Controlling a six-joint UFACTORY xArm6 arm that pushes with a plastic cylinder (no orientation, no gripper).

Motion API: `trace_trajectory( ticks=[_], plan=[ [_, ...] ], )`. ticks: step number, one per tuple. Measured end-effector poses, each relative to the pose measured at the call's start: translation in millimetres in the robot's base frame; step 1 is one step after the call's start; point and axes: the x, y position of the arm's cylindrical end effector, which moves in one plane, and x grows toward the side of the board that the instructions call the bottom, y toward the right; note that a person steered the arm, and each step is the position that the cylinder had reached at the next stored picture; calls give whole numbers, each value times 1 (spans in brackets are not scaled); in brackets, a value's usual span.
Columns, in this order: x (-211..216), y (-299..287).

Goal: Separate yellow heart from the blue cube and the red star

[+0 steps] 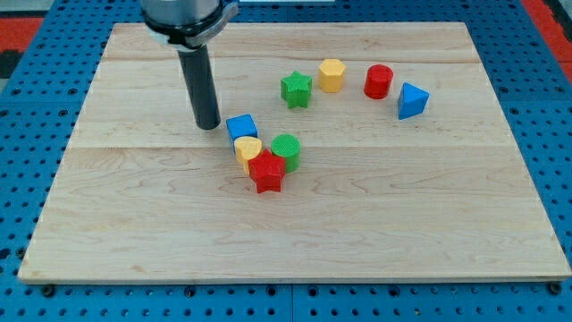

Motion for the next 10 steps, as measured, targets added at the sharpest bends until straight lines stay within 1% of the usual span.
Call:
trace_trajectory(
  ticks=[1,2,3,4,6,8,9,10],
  plan=[
    [35,0],
    [50,23],
    [49,67],
    [49,95],
    [49,32],
    [27,58],
    [24,58],
    [25,17]
  ],
)
